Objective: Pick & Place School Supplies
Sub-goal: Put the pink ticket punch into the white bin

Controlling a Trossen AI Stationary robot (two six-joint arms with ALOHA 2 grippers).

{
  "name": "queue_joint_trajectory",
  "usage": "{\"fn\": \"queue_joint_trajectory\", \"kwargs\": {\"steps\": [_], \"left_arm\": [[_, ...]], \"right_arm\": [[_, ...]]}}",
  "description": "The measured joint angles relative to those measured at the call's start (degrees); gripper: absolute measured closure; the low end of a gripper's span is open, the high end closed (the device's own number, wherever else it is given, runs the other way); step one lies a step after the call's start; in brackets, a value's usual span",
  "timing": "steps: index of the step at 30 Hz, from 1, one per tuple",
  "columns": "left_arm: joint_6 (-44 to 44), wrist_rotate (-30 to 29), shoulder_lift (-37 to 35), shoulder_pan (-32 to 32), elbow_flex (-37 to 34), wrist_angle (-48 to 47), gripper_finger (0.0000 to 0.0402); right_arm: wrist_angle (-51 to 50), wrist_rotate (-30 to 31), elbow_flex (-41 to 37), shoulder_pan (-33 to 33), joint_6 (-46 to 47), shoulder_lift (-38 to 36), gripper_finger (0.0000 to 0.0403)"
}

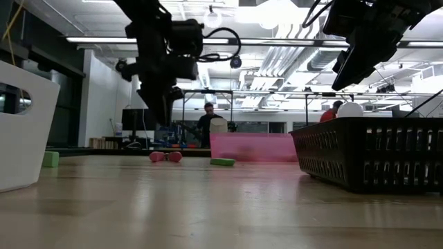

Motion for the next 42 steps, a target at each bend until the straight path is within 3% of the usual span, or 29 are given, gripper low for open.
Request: {"fn": "queue_joint_trajectory", "kwargs": {"steps": [12,34,42], "left_arm": [[15.87,-0.02,2.13,0.98,-0.04,3.13,0.0325],[29.05,0.94,7.01,5.49,0.00,8.22,0.0324],[31.67,-0.10,7.37,6.01,0.00,8.73,0.0271]], "right_arm": [[1.43,0.00,0.00,0.01,0.00,0.00,0.0328],[2.56,0.00,0.00,0.02,0.00,0.00,0.0328],[3.00,-0.02,0.00,0.00,0.00,0.00,0.0328]]}}
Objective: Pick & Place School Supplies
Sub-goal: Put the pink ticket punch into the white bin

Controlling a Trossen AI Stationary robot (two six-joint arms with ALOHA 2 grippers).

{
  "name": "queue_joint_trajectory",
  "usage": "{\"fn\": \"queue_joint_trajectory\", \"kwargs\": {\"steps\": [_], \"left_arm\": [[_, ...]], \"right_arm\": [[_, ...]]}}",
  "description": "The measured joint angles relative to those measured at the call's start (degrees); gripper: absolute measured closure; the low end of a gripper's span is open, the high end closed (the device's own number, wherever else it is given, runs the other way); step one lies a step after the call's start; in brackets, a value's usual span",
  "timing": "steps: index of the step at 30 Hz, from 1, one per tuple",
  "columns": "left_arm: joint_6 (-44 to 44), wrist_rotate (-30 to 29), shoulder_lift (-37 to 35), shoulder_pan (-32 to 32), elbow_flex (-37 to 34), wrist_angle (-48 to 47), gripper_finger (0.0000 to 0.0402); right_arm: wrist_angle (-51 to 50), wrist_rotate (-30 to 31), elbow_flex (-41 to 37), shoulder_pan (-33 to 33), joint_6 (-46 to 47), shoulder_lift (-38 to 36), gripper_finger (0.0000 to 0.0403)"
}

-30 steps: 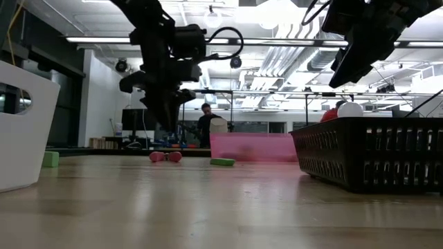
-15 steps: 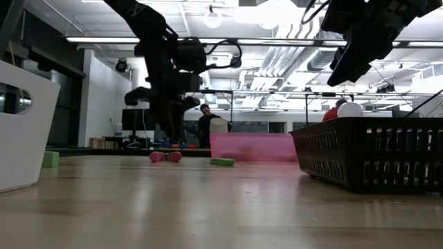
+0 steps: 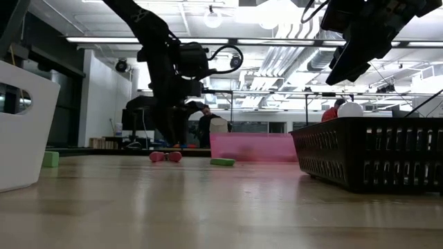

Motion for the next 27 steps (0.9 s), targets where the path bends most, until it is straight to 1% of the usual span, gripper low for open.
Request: {"fn": "queue_joint_trajectory", "kwargs": {"steps": [3,6,16,27], "left_arm": [[1.85,-0.08,0.00,0.59,0.00,0.27,0.0254],[3.38,-0.05,0.13,0.81,0.00,1.08,0.0247],[4.07,-0.13,1.70,0.77,0.01,1.00,0.0246],[4.39,-1.55,3.70,0.68,0.00,2.30,0.0246]], "right_arm": [[-0.01,-0.01,0.00,0.00,0.00,0.00,0.0328],[0.07,0.01,0.00,0.00,-0.02,0.00,0.0328],[1.28,0.02,0.00,0.00,0.00,0.00,0.0328],[1.63,0.01,0.00,0.00,0.00,0.00,0.0328]]}}
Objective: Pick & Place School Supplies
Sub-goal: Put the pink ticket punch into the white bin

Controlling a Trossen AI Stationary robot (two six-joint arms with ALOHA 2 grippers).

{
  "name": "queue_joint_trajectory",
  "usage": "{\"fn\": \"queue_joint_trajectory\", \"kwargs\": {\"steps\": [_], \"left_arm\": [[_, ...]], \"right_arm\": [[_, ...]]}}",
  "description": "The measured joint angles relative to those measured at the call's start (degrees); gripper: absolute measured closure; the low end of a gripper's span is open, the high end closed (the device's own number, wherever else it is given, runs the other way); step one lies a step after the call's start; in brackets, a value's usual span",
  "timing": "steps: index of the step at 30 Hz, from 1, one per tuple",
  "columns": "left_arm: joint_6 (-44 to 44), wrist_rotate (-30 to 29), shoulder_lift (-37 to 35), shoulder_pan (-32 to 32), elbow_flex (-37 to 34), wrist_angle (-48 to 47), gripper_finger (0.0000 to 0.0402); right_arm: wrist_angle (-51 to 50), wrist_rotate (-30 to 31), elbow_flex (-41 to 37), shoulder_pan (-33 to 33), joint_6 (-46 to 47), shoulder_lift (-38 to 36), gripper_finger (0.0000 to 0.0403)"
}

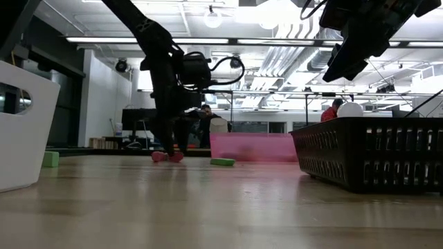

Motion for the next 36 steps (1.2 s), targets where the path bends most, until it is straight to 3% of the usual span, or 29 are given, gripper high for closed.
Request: {"fn": "queue_joint_trajectory", "kwargs": {"steps": [18,29,36], "left_arm": [[-0.69,-0.63,1.63,0.00,0.02,1.09,0.0249],[-0.80,-1.62,1.63,0.02,0.02,1.23,0.0322],[-0.85,-1.62,1.63,0.02,0.02,1.25,0.0341]], "right_arm": [[0.74,-0.01,0.00,0.02,0.00,0.00,0.0328],[0.90,-0.01,0.00,0.02,0.00,0.00,0.0328],[0.90,-0.01,0.00,0.02,0.00,0.00,0.0328]]}}
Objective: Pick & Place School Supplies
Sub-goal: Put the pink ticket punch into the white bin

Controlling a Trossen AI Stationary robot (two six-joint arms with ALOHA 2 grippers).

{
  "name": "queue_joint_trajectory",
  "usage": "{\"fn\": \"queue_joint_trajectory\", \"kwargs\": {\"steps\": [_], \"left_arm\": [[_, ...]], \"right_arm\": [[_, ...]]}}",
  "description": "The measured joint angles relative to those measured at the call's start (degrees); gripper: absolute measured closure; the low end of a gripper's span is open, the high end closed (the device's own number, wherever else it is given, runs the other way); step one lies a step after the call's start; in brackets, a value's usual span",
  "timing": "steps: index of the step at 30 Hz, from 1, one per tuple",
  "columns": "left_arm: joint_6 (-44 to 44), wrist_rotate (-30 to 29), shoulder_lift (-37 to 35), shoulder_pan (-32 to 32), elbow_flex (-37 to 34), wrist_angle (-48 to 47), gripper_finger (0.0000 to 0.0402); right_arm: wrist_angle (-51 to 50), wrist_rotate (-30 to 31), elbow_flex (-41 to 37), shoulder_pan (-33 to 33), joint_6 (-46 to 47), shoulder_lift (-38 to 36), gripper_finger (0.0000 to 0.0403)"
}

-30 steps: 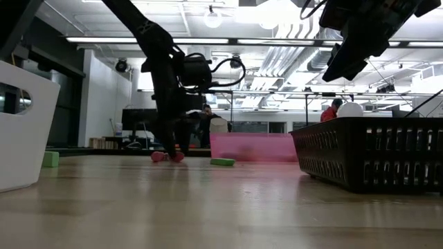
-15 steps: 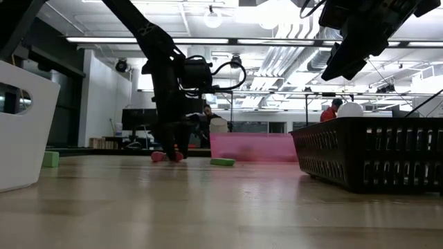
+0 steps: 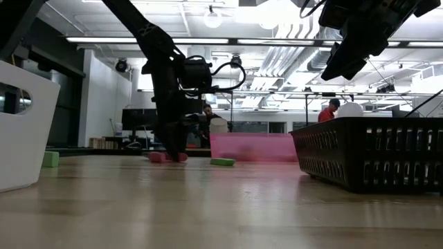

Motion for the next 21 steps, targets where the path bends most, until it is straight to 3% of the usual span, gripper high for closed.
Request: {"fn": "queue_joint_trajectory", "kwargs": {"steps": [10,21], "left_arm": [[-0.02,-0.08,0.00,-0.29,0.00,-0.06,0.0342],[-4.61,-6.08,-4.35,-4.04,0.02,-1.75,0.0343]], "right_arm": [[-0.02,0.00,0.00,-0.02,0.00,0.00,0.0328],[0.13,0.00,0.00,-0.01,0.00,0.00,0.0328]]}}
